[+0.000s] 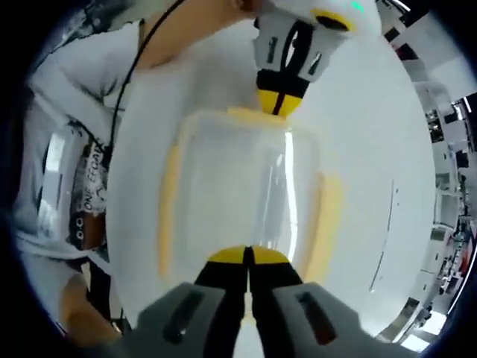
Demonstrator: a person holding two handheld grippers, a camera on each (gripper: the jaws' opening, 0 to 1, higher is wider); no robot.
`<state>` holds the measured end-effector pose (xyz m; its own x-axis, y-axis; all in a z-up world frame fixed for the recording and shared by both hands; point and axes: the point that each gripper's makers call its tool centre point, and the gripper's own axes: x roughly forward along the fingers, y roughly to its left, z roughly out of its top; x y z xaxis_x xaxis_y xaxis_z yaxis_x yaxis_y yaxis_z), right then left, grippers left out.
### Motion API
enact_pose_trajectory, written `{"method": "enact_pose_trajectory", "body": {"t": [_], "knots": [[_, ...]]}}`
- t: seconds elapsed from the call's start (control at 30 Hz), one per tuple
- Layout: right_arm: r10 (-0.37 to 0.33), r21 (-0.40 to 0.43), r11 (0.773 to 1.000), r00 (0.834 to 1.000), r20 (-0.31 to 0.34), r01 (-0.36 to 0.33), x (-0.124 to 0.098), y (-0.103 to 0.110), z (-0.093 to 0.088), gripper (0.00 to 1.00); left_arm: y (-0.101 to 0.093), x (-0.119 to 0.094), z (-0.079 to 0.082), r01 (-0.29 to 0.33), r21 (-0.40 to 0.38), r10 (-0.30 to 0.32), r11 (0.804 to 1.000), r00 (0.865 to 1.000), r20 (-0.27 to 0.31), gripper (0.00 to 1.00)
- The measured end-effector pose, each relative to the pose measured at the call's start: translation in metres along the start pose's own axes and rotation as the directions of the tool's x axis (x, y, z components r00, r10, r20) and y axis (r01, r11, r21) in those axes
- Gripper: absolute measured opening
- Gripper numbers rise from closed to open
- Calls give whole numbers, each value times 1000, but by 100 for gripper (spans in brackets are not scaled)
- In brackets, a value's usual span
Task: Snap each plastic latch of the storage box into its locked position after aligning the lid with the box until every specified latch is closed and the lid sits flush.
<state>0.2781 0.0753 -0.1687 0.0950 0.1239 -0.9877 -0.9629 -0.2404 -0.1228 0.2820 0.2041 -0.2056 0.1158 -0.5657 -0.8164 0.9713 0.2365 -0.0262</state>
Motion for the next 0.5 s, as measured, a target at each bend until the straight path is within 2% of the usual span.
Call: {"method": "enact_pose_trajectory", "body": {"t": [0.07, 0.1, 0.13, 0.23, 0.27, 0.33, 0.43, 0.5], "knots": [[-7, 6, 1000, 1000, -2, 7, 2, 2, -3, 0, 3, -14, 8, -54, 13, 54, 998, 999, 1, 0], [-10, 8, 1000, 1000, -1, 10, 2, 2, -4, 0, 4, -19, 15, -75, 39, 75, 996, 997, 21, 0], [-13, 14, 1000, 1000, 4, 12, 4, 2, -3, 0, 0, -26, 23, -91, 70, 88, 993, 995, 46, 0], [-8, 32, 999, 1000, 19, 8, 4, 0, -3, 0, -12, -38, 35, -103, 96, 97, 990, 993, 64, 0], [-3, 45, 999, 1000, 31, 1, 5, 0, -1, 0, -18, -40, 43, -102, 124, 95, 987, 994, 63, 0], [1, 54, 999, 999, 40, -3, 6, 0, -2, 0, -30, -36, 50, -84, 152, 77, 985, 996, 49, 0], [1, 56, 998, 999, 43, -4, 6, 0, 0, 0, -31, -35, 51, -78, 158, 71, 984, 996, 44, 0], [-3, 64, 998, 999, 54, -1, 7, 1, 0, 0, -38, -26, 59, -44, 172, 46, 984, 999, -10, 0]]}}
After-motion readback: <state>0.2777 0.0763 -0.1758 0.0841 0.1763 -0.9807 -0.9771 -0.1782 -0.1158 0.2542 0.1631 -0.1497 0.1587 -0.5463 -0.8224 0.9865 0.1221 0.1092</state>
